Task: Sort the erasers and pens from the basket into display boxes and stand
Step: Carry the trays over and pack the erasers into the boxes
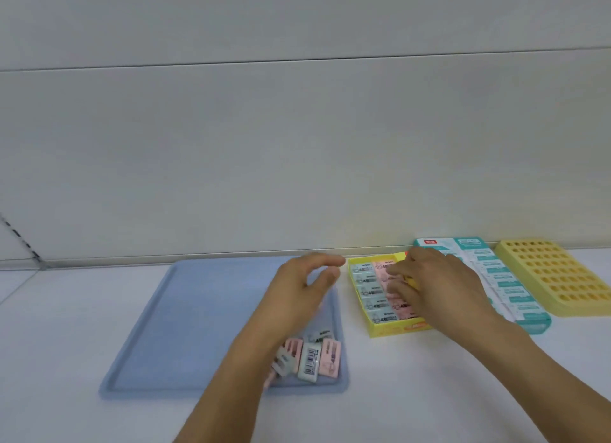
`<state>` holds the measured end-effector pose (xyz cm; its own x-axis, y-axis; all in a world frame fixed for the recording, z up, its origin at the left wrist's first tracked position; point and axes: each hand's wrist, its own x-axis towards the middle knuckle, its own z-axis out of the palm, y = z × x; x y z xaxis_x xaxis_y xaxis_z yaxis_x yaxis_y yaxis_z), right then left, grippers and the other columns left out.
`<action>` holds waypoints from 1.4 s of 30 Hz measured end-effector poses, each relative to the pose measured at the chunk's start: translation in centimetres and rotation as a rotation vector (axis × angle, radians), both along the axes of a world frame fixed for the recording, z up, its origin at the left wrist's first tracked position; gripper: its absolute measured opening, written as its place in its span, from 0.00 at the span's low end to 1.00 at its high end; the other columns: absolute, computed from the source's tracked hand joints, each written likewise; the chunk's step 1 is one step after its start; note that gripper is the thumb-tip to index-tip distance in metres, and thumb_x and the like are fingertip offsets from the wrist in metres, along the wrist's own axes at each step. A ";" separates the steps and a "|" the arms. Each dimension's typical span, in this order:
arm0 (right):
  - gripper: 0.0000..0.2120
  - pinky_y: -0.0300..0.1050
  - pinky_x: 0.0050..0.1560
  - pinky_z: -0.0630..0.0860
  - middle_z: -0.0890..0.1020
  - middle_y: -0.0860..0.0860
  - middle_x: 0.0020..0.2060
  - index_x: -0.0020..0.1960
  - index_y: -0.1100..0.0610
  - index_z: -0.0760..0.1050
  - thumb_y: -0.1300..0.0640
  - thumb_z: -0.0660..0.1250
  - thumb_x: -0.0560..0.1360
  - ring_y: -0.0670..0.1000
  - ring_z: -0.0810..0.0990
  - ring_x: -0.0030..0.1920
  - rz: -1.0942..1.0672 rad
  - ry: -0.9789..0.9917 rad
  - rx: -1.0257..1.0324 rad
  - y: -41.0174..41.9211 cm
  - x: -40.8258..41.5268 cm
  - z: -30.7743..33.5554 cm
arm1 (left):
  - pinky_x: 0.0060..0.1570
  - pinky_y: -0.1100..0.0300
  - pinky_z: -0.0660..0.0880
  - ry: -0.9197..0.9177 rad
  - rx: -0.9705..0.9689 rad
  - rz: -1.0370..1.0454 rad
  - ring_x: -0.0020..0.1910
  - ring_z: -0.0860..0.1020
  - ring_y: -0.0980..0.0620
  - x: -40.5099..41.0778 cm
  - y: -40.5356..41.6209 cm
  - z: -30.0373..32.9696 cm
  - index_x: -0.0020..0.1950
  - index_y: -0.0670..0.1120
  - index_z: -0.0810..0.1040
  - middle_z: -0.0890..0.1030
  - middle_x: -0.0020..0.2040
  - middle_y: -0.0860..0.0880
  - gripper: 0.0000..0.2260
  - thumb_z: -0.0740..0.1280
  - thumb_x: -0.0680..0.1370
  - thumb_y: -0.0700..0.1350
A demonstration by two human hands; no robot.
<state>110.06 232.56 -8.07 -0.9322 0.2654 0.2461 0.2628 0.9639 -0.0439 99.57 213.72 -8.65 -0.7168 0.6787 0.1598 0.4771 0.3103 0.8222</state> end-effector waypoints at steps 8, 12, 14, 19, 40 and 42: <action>0.11 0.46 0.45 0.64 0.78 0.49 0.48 0.55 0.47 0.81 0.48 0.61 0.79 0.53 0.74 0.53 0.319 -0.008 -0.065 -5.3 -2.8 0.5 | 0.58 0.58 0.72 0.258 -0.445 -0.005 0.53 0.76 0.60 -2.6 -6.5 0.1 0.57 0.53 0.80 0.79 0.53 0.58 0.08 0.66 0.79 0.48; 0.19 0.46 0.42 0.59 0.76 0.51 0.45 0.41 0.53 0.76 0.40 0.58 0.79 0.54 0.72 0.51 0.214 -0.128 0.061 -7.7 -5.3 0.4 | 0.49 0.60 0.74 0.164 -0.438 0.051 0.44 0.76 0.61 -1.9 -7.2 0.4 0.47 0.55 0.81 0.77 0.46 0.57 0.04 0.68 0.77 0.53; 0.21 0.45 0.41 0.59 0.76 0.53 0.45 0.35 0.55 0.66 0.40 0.61 0.77 0.55 0.72 0.51 0.184 -0.170 0.048 -8.6 -6.1 0.2 | 0.42 0.64 0.71 0.151 -0.499 0.058 0.41 0.74 0.62 -1.7 -7.5 0.0 0.44 0.57 0.79 0.75 0.44 0.58 0.06 0.70 0.74 0.58; 0.10 0.45 0.39 0.64 0.77 0.52 0.48 0.46 0.56 0.72 0.49 0.62 0.76 0.54 0.74 0.53 0.144 -0.146 -0.036 -8.9 -6.3 -0.6 | 0.44 0.67 0.70 0.138 -0.352 0.098 0.44 0.75 0.59 -1.5 -9.3 0.6 0.46 0.59 0.79 0.76 0.47 0.57 0.03 0.70 0.76 0.50; 0.02 0.45 0.36 0.74 0.84 0.57 0.33 0.45 0.62 0.77 0.67 0.68 0.74 0.51 0.80 0.31 0.081 0.245 -1.394 -5.9 -1.3 1.2 | 0.25 0.61 0.69 -0.932 0.438 0.115 0.30 0.72 0.50 -0.1 -2.3 2.8 0.42 0.45 0.71 0.74 0.34 0.46 0.06 0.61 0.79 0.39; 0.05 0.47 0.43 0.76 0.85 0.57 0.39 0.47 0.61 0.78 0.68 0.69 0.73 0.52 0.83 0.38 0.112 0.317 -1.406 -5.2 -0.8 1.4 | 0.22 0.65 0.60 -0.816 0.241 0.131 0.26 0.66 0.53 0.4 -0.5 2.5 0.42 0.45 0.71 0.71 0.30 0.49 0.10 0.63 0.80 0.48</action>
<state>109.28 227.31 -6.71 -0.9206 0.3879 0.0441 -0.0103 0.0888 -0.9960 99.93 213.23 -6.12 -0.7404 0.5963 -0.3102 -0.3193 0.0940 0.9430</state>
